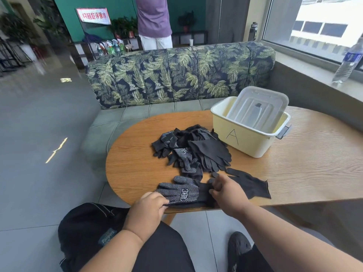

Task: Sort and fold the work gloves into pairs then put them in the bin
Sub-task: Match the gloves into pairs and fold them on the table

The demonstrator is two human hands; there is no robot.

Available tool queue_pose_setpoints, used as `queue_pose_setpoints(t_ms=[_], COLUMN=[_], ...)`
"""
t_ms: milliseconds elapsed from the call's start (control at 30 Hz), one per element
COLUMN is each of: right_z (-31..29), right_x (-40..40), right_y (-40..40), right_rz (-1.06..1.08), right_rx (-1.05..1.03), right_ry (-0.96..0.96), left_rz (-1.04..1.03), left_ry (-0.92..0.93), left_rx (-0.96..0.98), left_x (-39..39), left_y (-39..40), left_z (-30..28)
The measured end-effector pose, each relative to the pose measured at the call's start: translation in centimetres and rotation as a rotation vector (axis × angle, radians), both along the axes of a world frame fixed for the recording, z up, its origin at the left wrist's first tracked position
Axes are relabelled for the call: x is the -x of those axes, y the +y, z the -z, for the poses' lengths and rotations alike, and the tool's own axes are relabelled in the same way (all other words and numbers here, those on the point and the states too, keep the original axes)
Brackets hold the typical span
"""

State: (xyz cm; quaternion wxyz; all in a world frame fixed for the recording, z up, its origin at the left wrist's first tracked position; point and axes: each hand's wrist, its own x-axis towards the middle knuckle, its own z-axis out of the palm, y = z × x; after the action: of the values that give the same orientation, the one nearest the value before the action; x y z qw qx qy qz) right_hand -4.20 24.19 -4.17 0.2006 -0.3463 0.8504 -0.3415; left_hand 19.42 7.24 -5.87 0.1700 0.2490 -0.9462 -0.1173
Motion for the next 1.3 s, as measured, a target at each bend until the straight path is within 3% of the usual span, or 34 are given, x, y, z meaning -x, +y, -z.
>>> queue_pose_setpoints(t_ms=[200, 433, 600, 667, 800, 967, 1167, 1300], right_z=[0.0, 0.2, -0.2, -0.2, -0.5, -0.5, -0.1, -0.2], right_x=[-0.5, -1.3, -2.0, -2.2, -2.2, -2.1, -1.7, -1.5], right_y=[0.5, 0.3, 0.3, 0.5, 0.5, -0.7, -1.4, -1.6], right_rz=[-0.074, -0.184, -0.389, -0.413, -0.399, -0.305, -0.260, -0.259], right_rx=[-0.029, -0.042, -0.264, -0.280, -0.235, -0.183, -0.214, -0.232], right_ry=[0.044, 0.336, 0.477, 0.489, 0.451, 0.369, 0.360, 0.379], left_rz=[0.017, -0.011, -0.033, -0.028, -0.062, -0.142, -0.224, -0.239], left_ry=[-0.055, 0.020, -0.434, -0.513, -0.452, -0.190, -0.310, -0.179], left_rx=[-0.048, -0.171, -0.169, -0.144, -0.213, -0.156, -0.128, -0.267], left_x=[-0.2, 0.3, 1.5, 1.3, 1.7, 5.4, 9.4, 10.2], left_y=[0.0, 0.7, 1.4, 1.5, 0.9, -0.4, -1.6, -1.5], left_z=[-0.8, -1.9, -1.1, -0.6, -1.5, -2.7, -2.8, -2.7])
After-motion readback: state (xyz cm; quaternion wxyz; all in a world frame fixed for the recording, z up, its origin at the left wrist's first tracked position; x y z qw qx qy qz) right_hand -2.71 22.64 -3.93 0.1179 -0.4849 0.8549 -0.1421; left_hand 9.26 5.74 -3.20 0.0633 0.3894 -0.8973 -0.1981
